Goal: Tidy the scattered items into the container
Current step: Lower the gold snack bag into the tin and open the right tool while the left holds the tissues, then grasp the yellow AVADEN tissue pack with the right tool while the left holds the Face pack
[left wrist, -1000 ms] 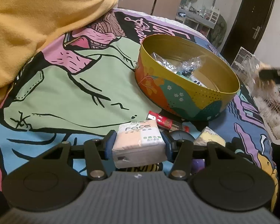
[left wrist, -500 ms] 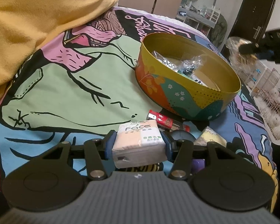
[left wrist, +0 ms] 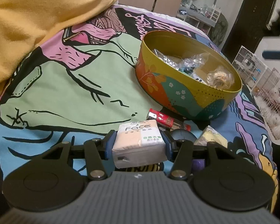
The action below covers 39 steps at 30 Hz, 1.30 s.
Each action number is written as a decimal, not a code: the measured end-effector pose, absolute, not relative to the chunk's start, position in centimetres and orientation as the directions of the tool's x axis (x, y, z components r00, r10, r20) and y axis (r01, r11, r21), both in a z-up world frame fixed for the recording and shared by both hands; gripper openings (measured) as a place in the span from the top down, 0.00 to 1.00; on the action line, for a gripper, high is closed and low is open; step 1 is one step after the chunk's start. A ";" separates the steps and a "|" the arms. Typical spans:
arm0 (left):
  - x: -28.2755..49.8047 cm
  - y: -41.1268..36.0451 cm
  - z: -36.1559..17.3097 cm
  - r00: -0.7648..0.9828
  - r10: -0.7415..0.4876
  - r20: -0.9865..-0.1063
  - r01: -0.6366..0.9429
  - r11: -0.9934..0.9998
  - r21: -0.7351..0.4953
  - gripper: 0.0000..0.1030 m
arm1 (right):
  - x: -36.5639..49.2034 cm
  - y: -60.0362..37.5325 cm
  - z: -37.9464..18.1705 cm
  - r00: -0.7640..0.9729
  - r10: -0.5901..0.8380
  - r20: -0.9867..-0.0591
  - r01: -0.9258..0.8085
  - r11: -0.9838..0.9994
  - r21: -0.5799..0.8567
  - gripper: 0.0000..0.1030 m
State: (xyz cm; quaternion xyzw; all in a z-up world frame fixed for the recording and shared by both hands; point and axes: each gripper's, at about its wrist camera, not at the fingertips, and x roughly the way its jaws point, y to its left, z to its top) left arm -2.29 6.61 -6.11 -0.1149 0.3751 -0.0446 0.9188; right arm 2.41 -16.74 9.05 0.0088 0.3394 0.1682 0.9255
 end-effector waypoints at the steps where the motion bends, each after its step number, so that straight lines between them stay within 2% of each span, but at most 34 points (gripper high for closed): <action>1: -2.3 6.6 -6.1 0.715 -0.167 -0.679 -0.004 0.970 -0.243 0.46 | 1.9 -16.8 8.6 0.701 0.328 -0.633 -0.321 0.938 0.131 0.04; 8: -2.3 6.6 -6.2 0.715 -0.166 -0.679 -0.004 0.971 -0.241 0.46 | -1.4 -16.7 4.0 0.578 0.417 -0.701 -0.441 0.883 0.162 0.02; 16: -2.3 6.5 -6.1 0.713 -0.162 -0.682 -0.002 0.973 -0.233 0.46 | -1.7 -16.0 -0.6 0.437 0.467 -0.769 -0.485 0.842 0.236 0.01; 31: -2.2 6.3 -6.3 0.709 -0.155 -0.688 0.002 0.976 -0.218 0.46 | 0.2 -13.5 -5.7 0.327 0.451 -0.831 -0.497 0.830 0.254 0.01; 34: -2.2 6.3 -6.3 0.709 -0.155 -0.688 0.002 0.976 -0.218 0.46 | 0.3 -13.5 -6.4 0.321 0.460 -0.828 -0.500 0.825 0.264 0.10; 36: -2.2 6.3 -6.3 0.709 -0.155 -0.688 0.002 0.976 -0.217 0.46 | 0.3 -13.5 -6.4 0.328 0.466 -0.822 -0.500 0.824 0.268 0.23; 39: -2.2 6.4 -6.3 0.709 -0.155 -0.688 0.001 0.976 -0.219 0.46 | 0.3 -13.5 -6.1 0.328 0.460 -0.825 -0.490 0.830 0.267 0.31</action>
